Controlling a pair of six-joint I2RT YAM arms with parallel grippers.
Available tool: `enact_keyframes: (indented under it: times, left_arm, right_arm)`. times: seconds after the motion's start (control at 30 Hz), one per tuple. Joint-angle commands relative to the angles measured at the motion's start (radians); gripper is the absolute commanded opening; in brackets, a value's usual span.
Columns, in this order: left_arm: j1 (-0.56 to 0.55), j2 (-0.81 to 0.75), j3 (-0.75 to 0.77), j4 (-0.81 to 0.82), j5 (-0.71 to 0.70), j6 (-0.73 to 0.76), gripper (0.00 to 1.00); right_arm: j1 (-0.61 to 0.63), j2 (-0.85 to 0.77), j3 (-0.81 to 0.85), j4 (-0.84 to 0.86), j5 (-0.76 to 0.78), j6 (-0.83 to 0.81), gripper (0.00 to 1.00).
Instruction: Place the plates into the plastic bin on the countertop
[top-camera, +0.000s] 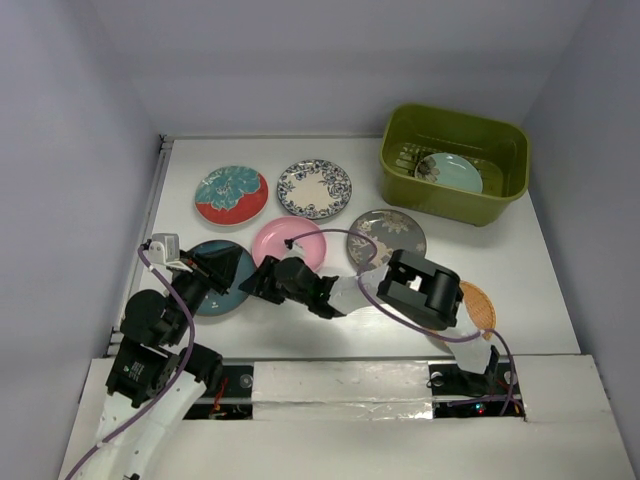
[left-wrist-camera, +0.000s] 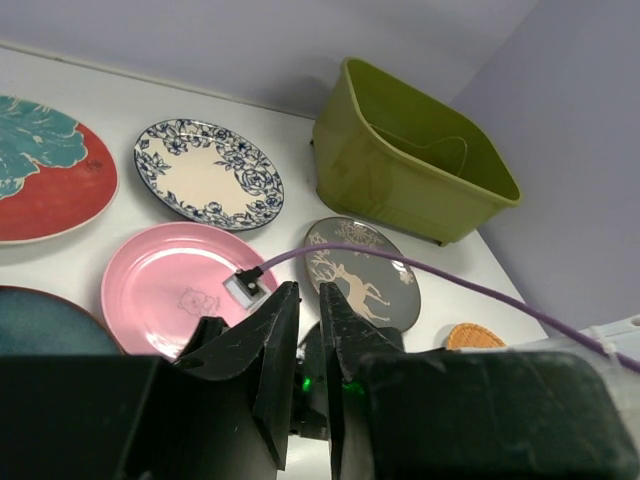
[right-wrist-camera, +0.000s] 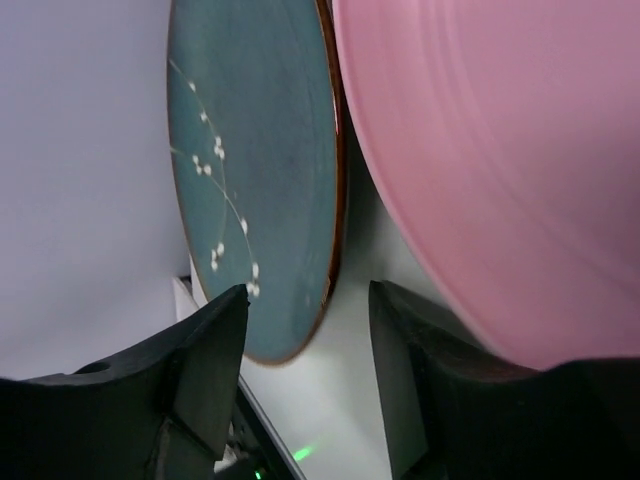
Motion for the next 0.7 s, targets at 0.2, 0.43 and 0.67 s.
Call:
enact_keyframes:
  times: [0.2,0.43,0.67]
  left_arm:
    - [-0.007,0.004,0.032,0.037,0.009,-0.001,0.13]
    - [-0.007,0.006,0.033,0.035,0.006,-0.001,0.13]
    - [-0.007,-0.014,0.033,0.029,-0.022,-0.008,0.2]
  right_arm:
    - [0.003,0.143,0.131,0.128,0.082,0.177,0.38]
    - [0.031,0.011,0.077,0.104,0.183,0.07,0.02]
    - [0.04,-0.202,-0.001,0.134,0.229,-0.094,0.0]
